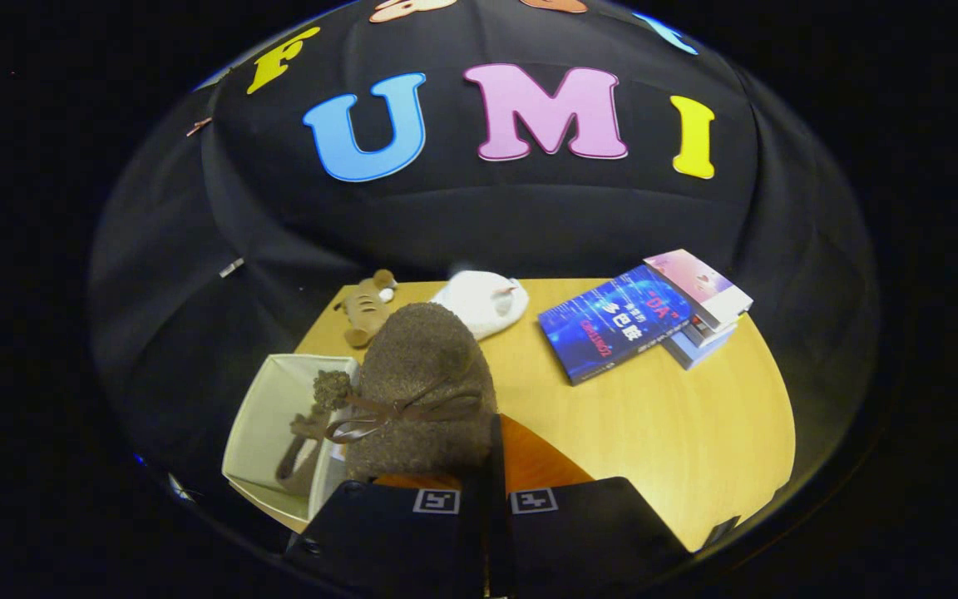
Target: Open the storage box then place both shoes into the box .Put the left shoe in first, then the right shoe, with the right side of both shoes facing outward in a uniform manner.
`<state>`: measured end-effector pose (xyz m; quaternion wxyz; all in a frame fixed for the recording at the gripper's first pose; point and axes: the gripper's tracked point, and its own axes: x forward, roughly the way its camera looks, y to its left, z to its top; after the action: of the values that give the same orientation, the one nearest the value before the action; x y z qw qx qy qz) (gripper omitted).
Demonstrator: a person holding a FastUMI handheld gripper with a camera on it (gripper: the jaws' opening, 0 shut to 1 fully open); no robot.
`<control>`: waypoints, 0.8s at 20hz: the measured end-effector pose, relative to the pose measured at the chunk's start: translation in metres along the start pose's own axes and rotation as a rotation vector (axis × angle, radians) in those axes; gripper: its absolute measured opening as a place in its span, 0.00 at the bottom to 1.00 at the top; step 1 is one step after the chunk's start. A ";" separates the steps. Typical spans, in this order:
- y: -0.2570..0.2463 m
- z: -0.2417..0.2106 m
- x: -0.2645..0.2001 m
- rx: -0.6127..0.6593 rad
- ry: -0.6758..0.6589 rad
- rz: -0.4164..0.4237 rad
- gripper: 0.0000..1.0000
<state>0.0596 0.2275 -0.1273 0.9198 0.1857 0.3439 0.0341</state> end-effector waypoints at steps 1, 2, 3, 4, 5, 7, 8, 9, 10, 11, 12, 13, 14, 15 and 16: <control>0.020 0.004 0.004 0.005 0.003 0.012 0.08; 0.039 0.007 0.009 0.006 0.009 0.019 0.08; 0.058 0.008 0.015 0.005 0.021 0.023 0.08; 0.076 0.009 0.021 0.000 0.026 0.026 0.08; 0.094 0.010 0.027 -0.011 0.031 0.027 0.08; 0.125 0.005 0.042 -0.042 0.051 0.029 0.07; 0.140 0.001 0.049 -0.053 0.064 0.028 0.08; 0.151 -0.006 0.057 -0.070 0.084 0.018 0.08; 0.157 -0.015 0.064 -0.080 0.107 -0.003 0.07; 0.162 -0.027 0.070 -0.083 0.139 -0.027 0.08; 0.166 -0.040 0.075 -0.078 0.175 -0.046 0.08; 0.170 -0.051 0.080 -0.074 0.203 -0.064 0.08; 0.172 -0.059 0.084 -0.084 0.218 -0.081 0.08; 0.170 -0.065 0.089 -0.104 0.230 -0.100 0.07; 0.166 -0.071 0.092 -0.126 0.241 -0.120 0.08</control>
<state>0.0943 0.4222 -0.1729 0.8821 0.1012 0.4594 0.0226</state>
